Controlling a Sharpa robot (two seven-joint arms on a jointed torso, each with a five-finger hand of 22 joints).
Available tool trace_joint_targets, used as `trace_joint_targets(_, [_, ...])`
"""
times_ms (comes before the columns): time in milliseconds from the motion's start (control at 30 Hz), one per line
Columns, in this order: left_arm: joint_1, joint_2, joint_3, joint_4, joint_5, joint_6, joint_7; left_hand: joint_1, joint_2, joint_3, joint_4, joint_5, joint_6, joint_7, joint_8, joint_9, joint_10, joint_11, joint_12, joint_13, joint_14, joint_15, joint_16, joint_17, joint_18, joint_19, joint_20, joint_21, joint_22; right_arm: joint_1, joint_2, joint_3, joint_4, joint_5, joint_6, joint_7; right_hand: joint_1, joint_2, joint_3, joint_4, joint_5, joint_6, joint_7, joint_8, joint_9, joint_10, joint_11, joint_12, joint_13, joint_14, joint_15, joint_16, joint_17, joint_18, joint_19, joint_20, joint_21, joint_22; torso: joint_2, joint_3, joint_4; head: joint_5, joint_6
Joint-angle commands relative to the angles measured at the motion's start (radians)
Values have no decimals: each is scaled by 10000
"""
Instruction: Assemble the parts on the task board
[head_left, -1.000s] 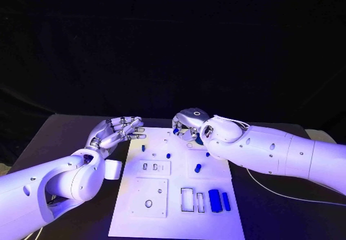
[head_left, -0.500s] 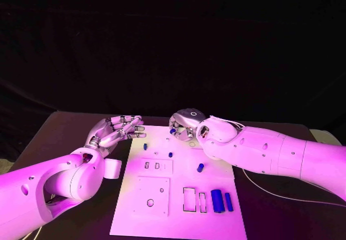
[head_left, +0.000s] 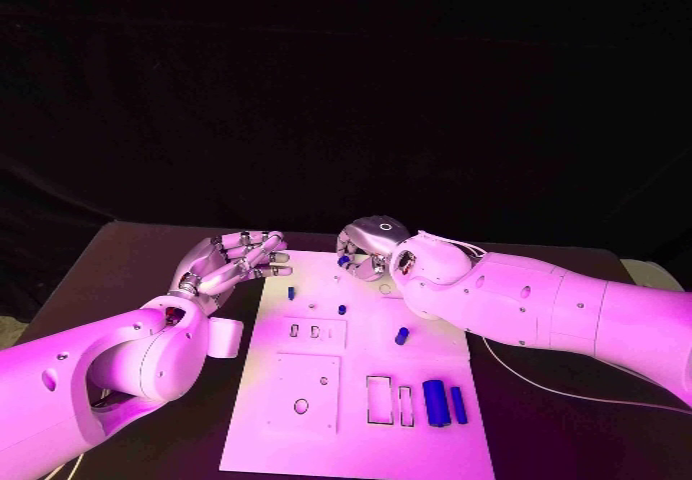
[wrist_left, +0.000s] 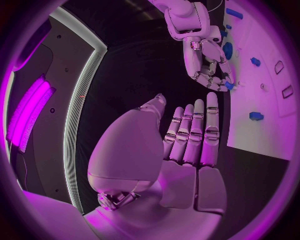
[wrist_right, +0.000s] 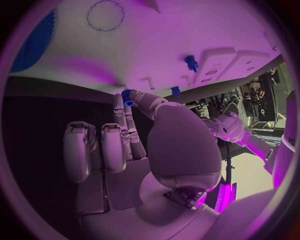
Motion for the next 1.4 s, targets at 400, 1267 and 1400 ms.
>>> trace_joint_targets(400, [16,6,10,10,25,192,18,-17,-56,73,-13,-1,-46,104,-64,-16,-39,60,-42,-10,-29,36,-35,15,127,58,27,30,-6,-17,84,-11,-179,-45,389,71,-533,-511,-166,264,18,-1027,302,-613,10,-1221,405,-450,-220,311,247,-171,-580,-8,-530,279,-433,18,25,1,-8,35,16])
trace_joint_targets(1267, [19,-161,7,41,50,206,-16,-19,-60,89,-30,-3,-56,100,-77,-22,-53,66,-59,-7,-51,44,-65,32,125,57,33,24,-18,317,-3414,185,2448,3040,1039,13,-661,-947,-1628,650,512,-1250,-21,-709,385,1438,-207,3140,2140,534,-247,253,186,-363,565,-112,539,1639,29,49,-201,-75,208])
trace_joint_targets(1400, [19,-153,7,28,52,217,-21,-19,-60,89,-30,-3,-56,100,-77,-22,-53,66,-59,-7,-51,44,-65,32,125,57,33,24,-18,334,-3745,188,2472,3491,1650,-62,-399,-641,-2834,1229,626,-1963,113,61,1019,1257,-30,11579,10738,701,-64,778,1325,-498,935,-29,887,2213,36,56,-184,-97,208])
